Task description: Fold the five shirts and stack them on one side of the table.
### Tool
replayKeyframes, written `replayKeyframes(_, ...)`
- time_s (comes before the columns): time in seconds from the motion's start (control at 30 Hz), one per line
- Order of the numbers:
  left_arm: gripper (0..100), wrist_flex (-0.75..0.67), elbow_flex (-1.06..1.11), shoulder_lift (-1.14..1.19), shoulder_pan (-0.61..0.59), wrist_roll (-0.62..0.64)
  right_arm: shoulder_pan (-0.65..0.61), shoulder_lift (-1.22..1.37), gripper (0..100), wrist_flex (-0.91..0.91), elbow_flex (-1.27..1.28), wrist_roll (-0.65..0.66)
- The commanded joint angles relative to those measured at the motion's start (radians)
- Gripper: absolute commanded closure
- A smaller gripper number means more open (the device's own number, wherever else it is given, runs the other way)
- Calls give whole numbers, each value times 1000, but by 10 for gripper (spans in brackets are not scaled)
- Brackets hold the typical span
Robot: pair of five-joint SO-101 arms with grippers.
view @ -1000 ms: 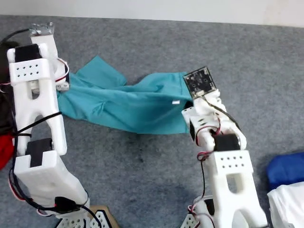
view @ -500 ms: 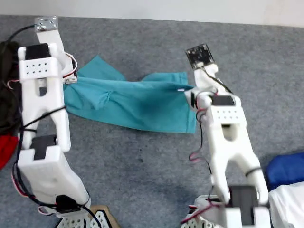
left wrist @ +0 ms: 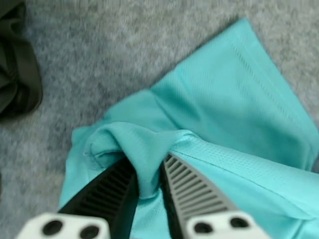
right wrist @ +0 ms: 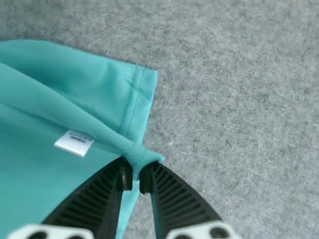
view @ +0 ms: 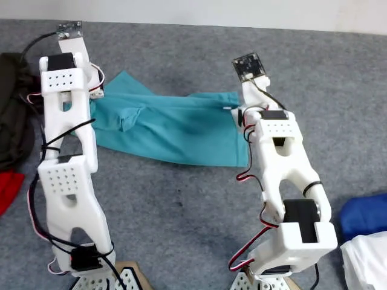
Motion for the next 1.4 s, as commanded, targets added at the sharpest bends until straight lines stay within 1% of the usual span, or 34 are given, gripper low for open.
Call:
replayKeyframes(0.0,846,-6,-151,47,15,9,16,-12,990,-28,-58,-23)
replayKeyframes(0.1,741,-3,-229,96,12,9,16,-12,982,-28,-56,-23)
replayKeyframes(0.13,710,3,-249,105,10,9,16,-12,962,-28,-56,-23)
replayKeyframes(0.23,638,49,-303,114,5,5,15,-12,843,-28,-53,-23)
replayKeyframes(0.3,611,89,-348,108,-4,5,15,-16,787,-28,-54,-18)
replayKeyframes(0.43,600,222,-483,87,-35,8,15,-38,783,-18,-53,-23)
replayKeyframes(0.53,600,301,-547,87,-59,8,15,-97,783,38,-44,-25)
replayKeyframes(0.67,600,299,-461,87,-85,5,8,-214,783,71,16,-25)
replayKeyframes(0.83,599,299,-369,85,-107,5,10,-387,783,76,162,-18)
replayKeyframes(0.97,600,304,-360,84,-177,5,8,-564,783,77,341,-17)
replayKeyframes(1.13,600,308,-358,81,-263,6,-38,-791,783,77,576,-20)
replayKeyframes(1.23,600,308,-274,79,-275,6,-73,-825,783,108,641,-38)
replayKeyframes(1.3,600,308,-188,65,-269,6,-85,-800,783,140,622,-103)
replayKeyframes(1.37,600,308,-88,25,-263,6,-85,-771,783,145,596,-123)
